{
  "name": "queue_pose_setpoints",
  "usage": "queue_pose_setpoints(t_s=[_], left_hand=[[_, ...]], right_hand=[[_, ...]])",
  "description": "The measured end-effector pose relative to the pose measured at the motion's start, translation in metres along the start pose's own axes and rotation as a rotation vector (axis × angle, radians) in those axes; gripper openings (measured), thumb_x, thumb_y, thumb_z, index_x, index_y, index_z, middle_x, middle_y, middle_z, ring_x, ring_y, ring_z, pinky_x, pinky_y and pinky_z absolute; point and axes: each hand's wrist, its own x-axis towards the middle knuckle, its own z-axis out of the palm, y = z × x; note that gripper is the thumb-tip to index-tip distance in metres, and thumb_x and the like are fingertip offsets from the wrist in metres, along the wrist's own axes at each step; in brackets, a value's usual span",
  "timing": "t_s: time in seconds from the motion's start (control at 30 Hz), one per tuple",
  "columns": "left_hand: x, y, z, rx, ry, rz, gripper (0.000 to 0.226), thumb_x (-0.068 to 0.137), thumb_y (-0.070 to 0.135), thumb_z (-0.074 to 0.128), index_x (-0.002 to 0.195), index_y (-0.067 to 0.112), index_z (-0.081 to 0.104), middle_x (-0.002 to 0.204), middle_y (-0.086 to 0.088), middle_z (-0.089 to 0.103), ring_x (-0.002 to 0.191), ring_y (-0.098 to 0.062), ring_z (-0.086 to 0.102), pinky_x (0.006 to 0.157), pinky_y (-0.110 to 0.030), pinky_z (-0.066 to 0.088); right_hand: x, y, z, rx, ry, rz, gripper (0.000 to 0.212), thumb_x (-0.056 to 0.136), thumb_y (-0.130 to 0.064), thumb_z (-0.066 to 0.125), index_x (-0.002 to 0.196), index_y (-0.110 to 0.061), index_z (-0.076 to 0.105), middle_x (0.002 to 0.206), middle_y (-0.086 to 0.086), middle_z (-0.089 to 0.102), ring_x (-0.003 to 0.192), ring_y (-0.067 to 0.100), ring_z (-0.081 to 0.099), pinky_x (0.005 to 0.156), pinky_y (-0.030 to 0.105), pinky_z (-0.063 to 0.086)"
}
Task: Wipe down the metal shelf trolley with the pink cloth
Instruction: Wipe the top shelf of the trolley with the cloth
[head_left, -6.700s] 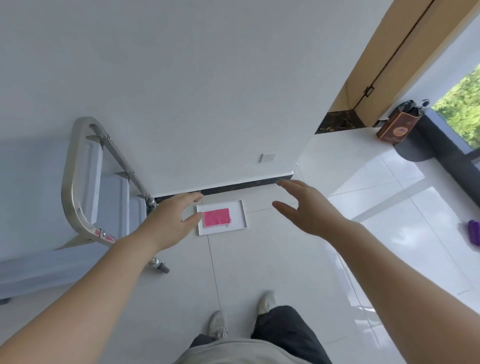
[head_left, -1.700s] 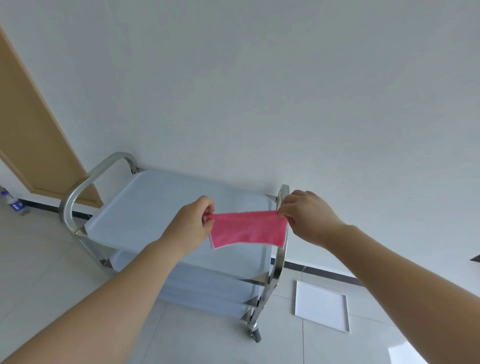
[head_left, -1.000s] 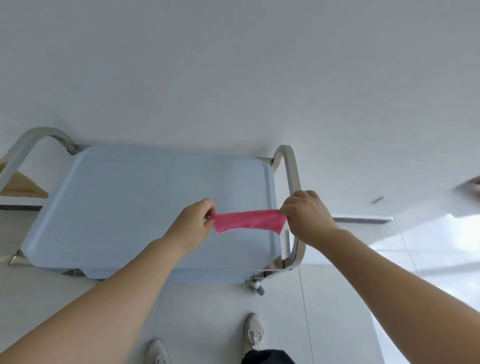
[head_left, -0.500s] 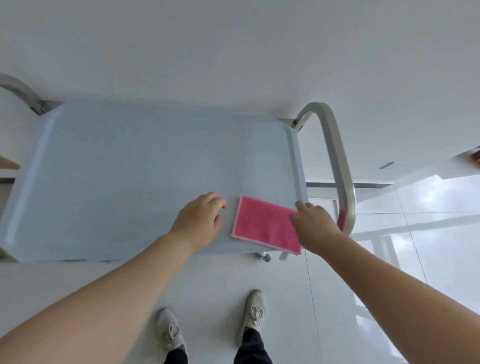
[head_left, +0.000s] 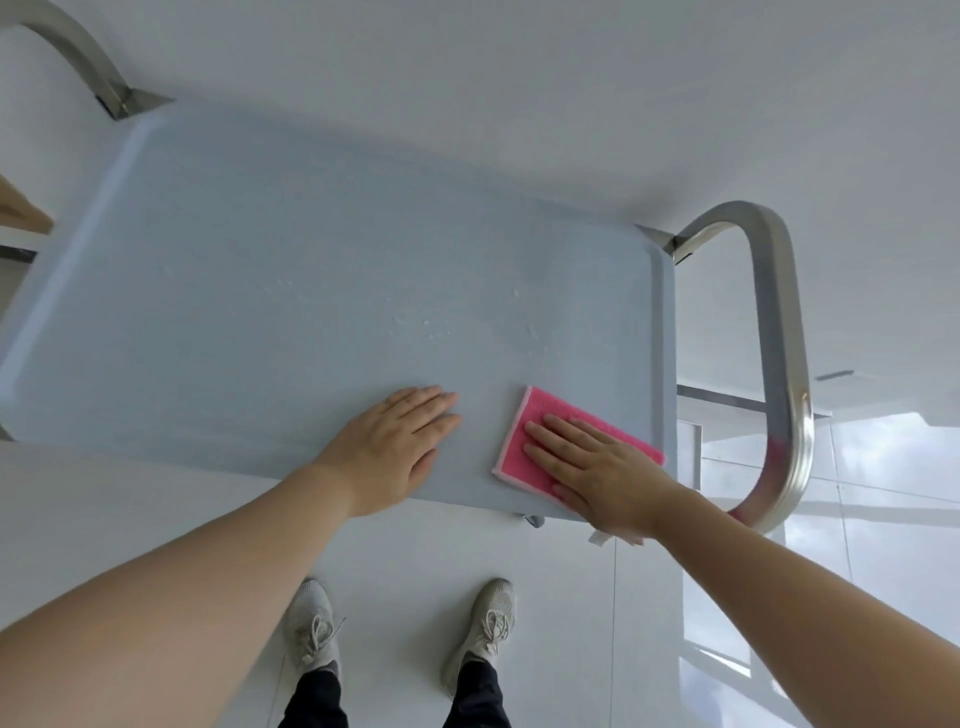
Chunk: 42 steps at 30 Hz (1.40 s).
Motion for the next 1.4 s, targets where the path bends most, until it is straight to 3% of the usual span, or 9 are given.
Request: queue_pose_setpoints(t_s=[0.07,0.2,0.4,0.53,0.7,1.03,1.4], left_hand=[[-0.001,-0.004,0.005,0.002,-0.01,0.016,0.045,0.086,0.023,0.038,0.121,0.004,0.06,0.133,-0.015,0.053,0.124,-0.03,0.049,0.108,-0.04,0.034],[-0.003,-0.005,0.01,0.05,-0.035,0.035,0.049,0.087,0.023,0.035,0.126,0.003,0.055,0.137,-0.015,0.048,0.128,-0.031,0.044,0.108,-0.038,0.024],[-0.002,-0.006,0.01,0.029,-0.041,0.048,0.049,0.085,0.024,0.035,0.125,0.004,0.057,0.137,-0.014,0.049,0.128,-0.03,0.045,0.107,-0.037,0.025],[0.001,-0.011,0.011,0.019,-0.052,0.066,0.05,0.085,0.026,0.036,0.127,0.007,0.055,0.139,-0.01,0.047,0.13,-0.028,0.042,0.106,-0.037,0.026],[0.003,-0.02,0.013,-0.004,-0.043,0.097,0.05,0.085,0.028,0.038,0.128,0.01,0.055,0.14,-0.006,0.046,0.13,-0.025,0.042,0.107,-0.035,0.026],[0.004,-0.026,0.019,-0.02,-0.038,0.142,0.047,0.089,0.024,0.036,0.132,0.011,0.052,0.143,-0.005,0.043,0.134,-0.022,0.037,0.109,-0.035,0.026],[0.005,-0.025,0.018,0.004,-0.048,0.137,0.049,0.088,0.023,0.036,0.134,0.012,0.048,0.145,-0.006,0.04,0.135,-0.021,0.034,0.11,-0.035,0.024]], right_hand=[[0.0,0.002,0.004,0.023,-0.028,0.03,0.054,0.098,-0.041,0.024,0.146,-0.018,0.017,0.153,0.003,0.02,0.141,0.025,0.019,0.111,0.052,0.022],[-0.003,0.001,0.014,0.11,-0.021,0.136,0.056,0.097,-0.043,0.022,0.148,-0.024,0.009,0.156,0.0,0.009,0.144,0.022,0.003,0.118,0.038,0.001],[0.002,0.016,0.02,0.187,0.083,0.515,0.056,0.095,-0.046,0.013,0.146,-0.025,0.0,0.156,-0.004,0.0,0.145,0.017,-0.002,0.118,0.035,-0.001],[0.016,0.042,0.022,0.201,0.137,0.662,0.058,0.094,-0.047,0.011,0.147,-0.026,-0.001,0.155,-0.005,-0.002,0.144,0.013,-0.007,0.118,0.033,-0.004],[0.043,0.086,0.014,0.212,0.191,0.81,0.06,0.094,-0.044,0.013,0.148,-0.022,0.007,0.158,0.0,0.004,0.145,0.015,-0.001,0.117,0.029,-0.006],[0.103,0.171,-0.008,0.192,0.219,0.907,0.058,0.096,-0.038,0.019,0.149,-0.016,0.011,0.158,0.007,0.007,0.146,0.02,0.002,0.118,0.035,-0.002],[0.116,0.182,-0.013,0.22,0.206,0.941,0.058,0.096,-0.039,0.017,0.149,-0.02,0.006,0.159,0.006,0.001,0.146,0.023,-0.002,0.119,0.041,0.0]])
